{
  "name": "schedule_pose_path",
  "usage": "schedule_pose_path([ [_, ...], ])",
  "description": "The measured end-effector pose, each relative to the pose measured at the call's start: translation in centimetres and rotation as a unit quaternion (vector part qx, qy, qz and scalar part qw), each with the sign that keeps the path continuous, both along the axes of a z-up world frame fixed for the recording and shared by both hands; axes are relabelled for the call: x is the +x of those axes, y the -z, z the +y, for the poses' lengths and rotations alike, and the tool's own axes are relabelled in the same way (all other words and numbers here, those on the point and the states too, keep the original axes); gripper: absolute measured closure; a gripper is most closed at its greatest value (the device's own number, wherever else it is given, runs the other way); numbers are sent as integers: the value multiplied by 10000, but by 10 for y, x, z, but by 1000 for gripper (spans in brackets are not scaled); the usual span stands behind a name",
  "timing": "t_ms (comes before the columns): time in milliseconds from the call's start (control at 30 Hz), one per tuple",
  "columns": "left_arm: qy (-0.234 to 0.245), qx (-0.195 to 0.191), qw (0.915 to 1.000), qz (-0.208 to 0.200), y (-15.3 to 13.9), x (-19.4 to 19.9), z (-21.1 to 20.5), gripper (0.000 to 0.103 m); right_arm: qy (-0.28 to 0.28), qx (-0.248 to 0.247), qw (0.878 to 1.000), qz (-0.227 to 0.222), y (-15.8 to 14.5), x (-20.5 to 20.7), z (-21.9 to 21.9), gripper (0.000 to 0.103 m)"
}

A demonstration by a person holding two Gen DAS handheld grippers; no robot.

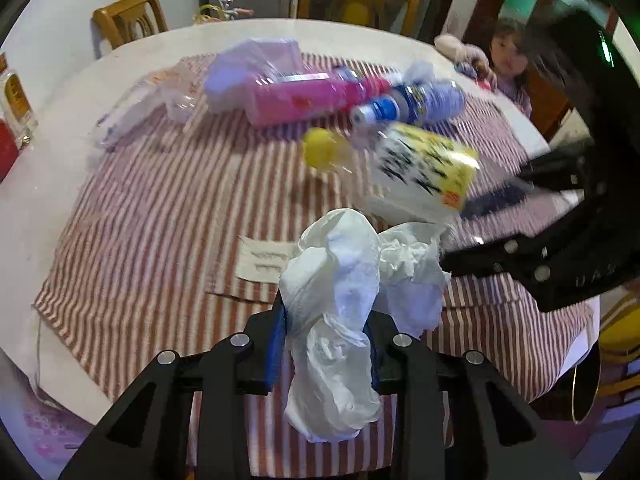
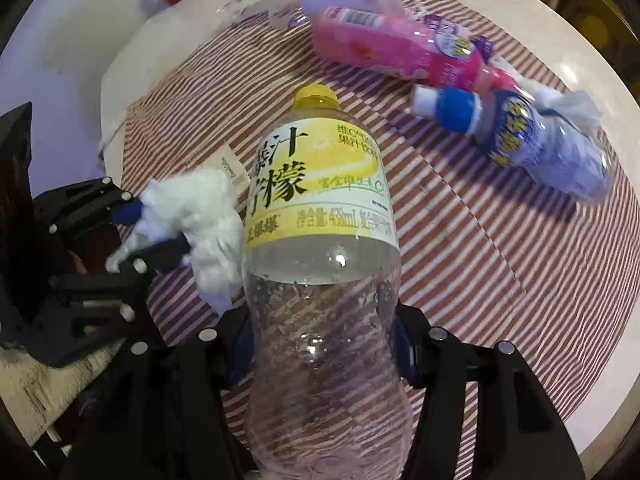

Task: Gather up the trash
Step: 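Carry the tissue and lemon-juice bottle over the black bin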

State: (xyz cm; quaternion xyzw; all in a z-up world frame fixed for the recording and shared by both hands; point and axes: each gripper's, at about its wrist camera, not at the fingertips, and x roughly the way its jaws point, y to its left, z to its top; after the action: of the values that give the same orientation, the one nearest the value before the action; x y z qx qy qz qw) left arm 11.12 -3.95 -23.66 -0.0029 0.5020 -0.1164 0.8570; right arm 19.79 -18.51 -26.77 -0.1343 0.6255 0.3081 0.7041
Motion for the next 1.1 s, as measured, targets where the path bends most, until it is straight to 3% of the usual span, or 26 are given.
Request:
schedule_pose_path([
  [333, -418, -74, 9986, -331, -19, -1, 36, 73, 530, 383, 9979, 29, -13, -7, -35, 48],
  [667, -615, -89, 9971, -429, -23, -6, 56, 73, 756, 632, 9951, 98, -9, -13, -8, 49],
  [1100, -626, -94, 9968, -485, -23, -9, 63, 73, 1180, 924, 9887, 92, -7, -30, -5, 49],
])
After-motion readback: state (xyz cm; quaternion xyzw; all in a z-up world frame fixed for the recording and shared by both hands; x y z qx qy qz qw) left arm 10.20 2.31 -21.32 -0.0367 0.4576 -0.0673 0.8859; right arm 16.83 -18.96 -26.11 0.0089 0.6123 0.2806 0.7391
